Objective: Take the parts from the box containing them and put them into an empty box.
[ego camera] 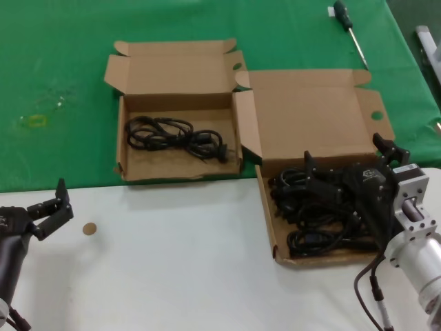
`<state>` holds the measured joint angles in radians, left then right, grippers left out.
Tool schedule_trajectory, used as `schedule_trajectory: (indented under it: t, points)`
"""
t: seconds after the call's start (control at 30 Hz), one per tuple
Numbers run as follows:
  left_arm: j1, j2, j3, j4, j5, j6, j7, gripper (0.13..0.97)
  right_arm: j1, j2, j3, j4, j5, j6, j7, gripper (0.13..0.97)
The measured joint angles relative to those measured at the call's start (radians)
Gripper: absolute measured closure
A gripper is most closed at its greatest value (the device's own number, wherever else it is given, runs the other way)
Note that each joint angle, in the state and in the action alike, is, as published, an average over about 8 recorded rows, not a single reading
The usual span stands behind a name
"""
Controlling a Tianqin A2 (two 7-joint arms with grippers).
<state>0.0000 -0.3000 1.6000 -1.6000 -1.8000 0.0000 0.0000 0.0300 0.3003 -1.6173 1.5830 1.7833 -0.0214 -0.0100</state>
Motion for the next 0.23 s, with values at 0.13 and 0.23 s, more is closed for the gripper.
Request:
schedule_trajectory:
  t: [0.13,0.23]
  points:
    - [0.0,0.0,0.0,0.0,0.0,0.0,0.0,0.132,0.0,0.0,0.0,0.0,0.0,0.0,0.0,0.129]
    - [0.0,0.0,0.0,0.0,0.0,0.0,0.0,0.132,0.0,0.0,0.0,0.0,0.0,0.0,0.0,0.129]
